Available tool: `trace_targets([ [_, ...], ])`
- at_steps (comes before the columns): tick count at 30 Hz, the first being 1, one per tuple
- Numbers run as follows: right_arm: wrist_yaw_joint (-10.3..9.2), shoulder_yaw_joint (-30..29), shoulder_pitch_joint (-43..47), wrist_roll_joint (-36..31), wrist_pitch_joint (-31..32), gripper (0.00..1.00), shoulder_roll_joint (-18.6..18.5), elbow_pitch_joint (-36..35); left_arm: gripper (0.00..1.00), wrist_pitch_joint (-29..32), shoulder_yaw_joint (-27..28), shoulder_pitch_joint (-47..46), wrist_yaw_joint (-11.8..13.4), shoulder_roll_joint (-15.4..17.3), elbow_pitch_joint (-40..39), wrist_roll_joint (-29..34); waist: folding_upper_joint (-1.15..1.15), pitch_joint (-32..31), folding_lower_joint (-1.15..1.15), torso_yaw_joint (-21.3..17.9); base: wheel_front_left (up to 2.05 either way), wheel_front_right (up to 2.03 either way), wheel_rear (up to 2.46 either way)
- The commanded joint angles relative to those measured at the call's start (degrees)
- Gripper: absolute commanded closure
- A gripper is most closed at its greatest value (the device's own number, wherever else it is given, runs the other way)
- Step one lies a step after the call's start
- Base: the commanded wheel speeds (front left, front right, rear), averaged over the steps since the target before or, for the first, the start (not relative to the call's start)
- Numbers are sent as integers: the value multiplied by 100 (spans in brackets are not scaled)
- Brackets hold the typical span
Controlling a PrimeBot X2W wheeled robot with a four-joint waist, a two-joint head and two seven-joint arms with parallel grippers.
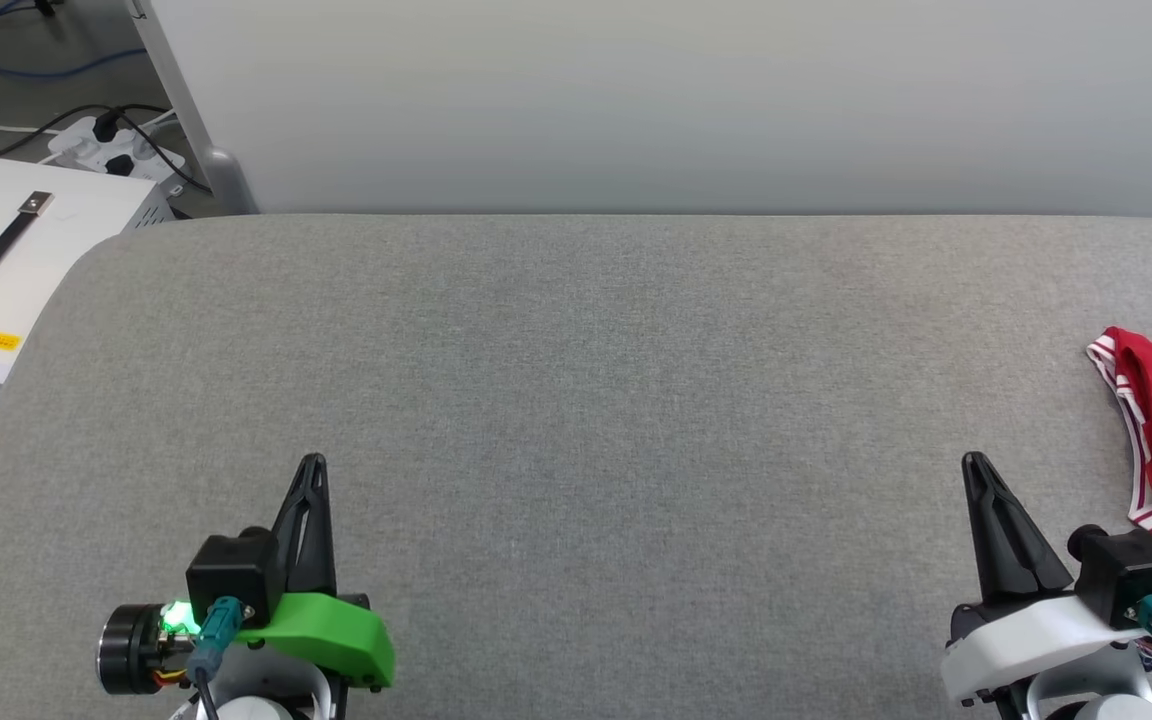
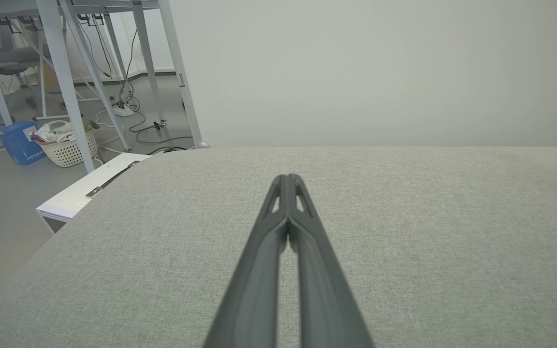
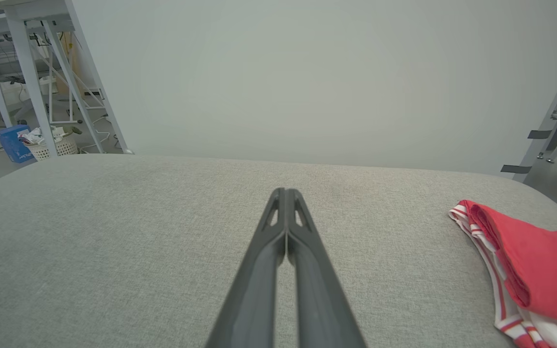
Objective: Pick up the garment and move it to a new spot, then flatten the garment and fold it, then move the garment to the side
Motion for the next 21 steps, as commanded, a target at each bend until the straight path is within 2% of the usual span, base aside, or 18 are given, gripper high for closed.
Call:
trace_targets([
  [1, -1, 2, -71, -76, 44, 100, 14, -32, 100, 37, 22, 23, -5, -41, -30, 72, 0, -2, 0, -2, 0, 0, 0],
  [21, -2, 7, -106, -230, 275, 100, 49, -56, 100, 267, 73, 34, -8, -80, -145, 168, 0, -26, 0, -26, 0, 0, 0],
])
